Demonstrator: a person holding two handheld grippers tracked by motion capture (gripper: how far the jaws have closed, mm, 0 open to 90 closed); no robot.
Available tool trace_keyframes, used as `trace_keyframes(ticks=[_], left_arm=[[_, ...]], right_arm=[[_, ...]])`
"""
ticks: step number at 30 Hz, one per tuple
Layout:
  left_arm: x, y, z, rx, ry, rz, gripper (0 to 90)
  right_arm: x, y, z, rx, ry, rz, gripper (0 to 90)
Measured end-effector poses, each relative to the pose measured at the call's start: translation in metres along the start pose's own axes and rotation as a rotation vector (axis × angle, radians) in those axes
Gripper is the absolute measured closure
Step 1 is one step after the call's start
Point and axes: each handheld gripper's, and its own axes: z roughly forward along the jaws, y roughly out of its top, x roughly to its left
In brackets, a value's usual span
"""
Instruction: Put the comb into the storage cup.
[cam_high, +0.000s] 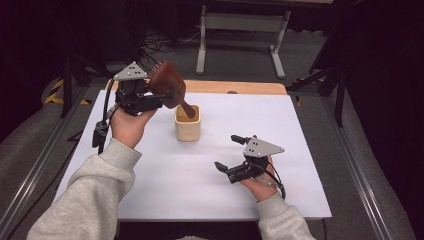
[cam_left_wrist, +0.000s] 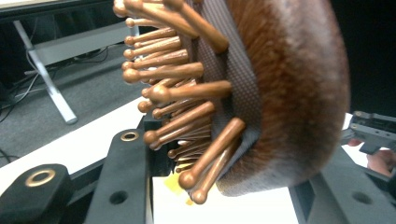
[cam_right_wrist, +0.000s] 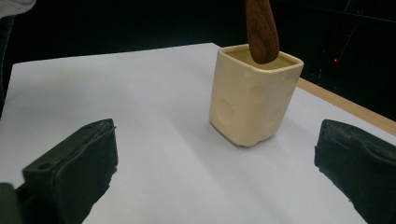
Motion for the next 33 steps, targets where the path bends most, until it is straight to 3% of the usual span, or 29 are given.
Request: trace_keyframes(ticks=[9,24,33], left_arm=[[0.005,-0.002,0.01,0.019,0.027,-0.007,56.3],[0.012,-0.011,0.031,0.06,0.024,-0.04,55.7],[0.016,-0.017,0.043,0.095,0.004,-0.088,55.3]], right_arm=[[0.0,0.0,0.0,0.002,0.002,0.001,0.4],[0.0,0.0,-0.001,-0.001,-0.001,0.002,0.4],[-0.001,0.0,-0.001,-0.004,-0.001,0.006,0.4]])
